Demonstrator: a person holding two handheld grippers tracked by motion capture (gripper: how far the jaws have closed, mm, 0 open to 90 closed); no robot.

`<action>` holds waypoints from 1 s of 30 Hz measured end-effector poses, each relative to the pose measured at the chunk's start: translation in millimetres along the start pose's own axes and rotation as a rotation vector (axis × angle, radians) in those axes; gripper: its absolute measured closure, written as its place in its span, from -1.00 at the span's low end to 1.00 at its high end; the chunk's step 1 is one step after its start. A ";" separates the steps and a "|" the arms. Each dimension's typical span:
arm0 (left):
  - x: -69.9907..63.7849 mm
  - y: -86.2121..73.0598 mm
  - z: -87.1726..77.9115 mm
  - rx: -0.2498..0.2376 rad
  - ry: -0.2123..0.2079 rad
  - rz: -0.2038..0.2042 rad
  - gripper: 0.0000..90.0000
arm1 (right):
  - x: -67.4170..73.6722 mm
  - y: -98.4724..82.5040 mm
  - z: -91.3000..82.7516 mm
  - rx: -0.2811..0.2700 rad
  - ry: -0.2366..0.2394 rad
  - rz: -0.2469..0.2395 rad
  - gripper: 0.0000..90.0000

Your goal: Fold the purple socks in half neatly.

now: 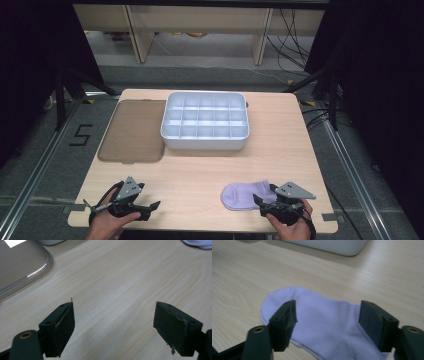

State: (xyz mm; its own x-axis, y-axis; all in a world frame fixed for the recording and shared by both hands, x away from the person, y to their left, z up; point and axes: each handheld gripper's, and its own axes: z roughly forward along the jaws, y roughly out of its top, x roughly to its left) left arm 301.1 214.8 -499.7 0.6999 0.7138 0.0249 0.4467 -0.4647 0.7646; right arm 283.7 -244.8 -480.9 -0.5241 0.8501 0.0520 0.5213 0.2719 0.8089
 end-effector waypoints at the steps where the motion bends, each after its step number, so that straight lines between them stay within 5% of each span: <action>1: -1.1 -0.3 0.1 0.007 -0.006 -0.013 -0.63 | 0.6 0.1 -0.1 0.004 0.001 -0.005 -0.16; 11: 0.4 0.4 0.4 -0.003 -0.005 -0.014 -0.62 | 4.8 1.6 -1.0 0.005 0.044 -0.018 0.48; 12: 1.5 0.7 -0.7 0.001 -0.006 0.012 -0.62 | 6.1 2.4 -0.3 -0.001 0.043 -0.049 0.65; 18: -0.1 0.7 0.3 -0.012 -0.015 -0.007 -0.61 | 13.4 7.9 3.7 0.015 0.050 -0.077 0.96; 24: -2.4 1.2 0.5 -0.015 -0.005 -0.028 -0.61 | 20.5 12.4 14.7 0.041 0.051 -0.140 1.00; 26: -1.0 2.2 0.7 -0.013 -0.010 -0.003 -0.61 | 22.1 14.1 17.6 0.054 0.054 -0.137 1.00; 29: -3.4 2.5 1.7 -0.028 -0.009 -0.028 -0.61 | 22.7 16.1 23.6 0.067 0.056 -0.146 1.00; 30: -2.0 3.6 0.6 -0.018 -0.003 0.003 -0.60 | 23.0 16.6 24.4 0.072 0.055 -0.151 1.00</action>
State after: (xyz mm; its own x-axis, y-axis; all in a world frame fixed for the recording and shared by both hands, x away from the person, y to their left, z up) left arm 301.6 211.3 -497.4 0.7026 0.7111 0.0252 0.4349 -0.4571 0.7758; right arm 296.7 -209.8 -480.6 -0.6355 0.7714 -0.0331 0.4799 0.4281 0.7658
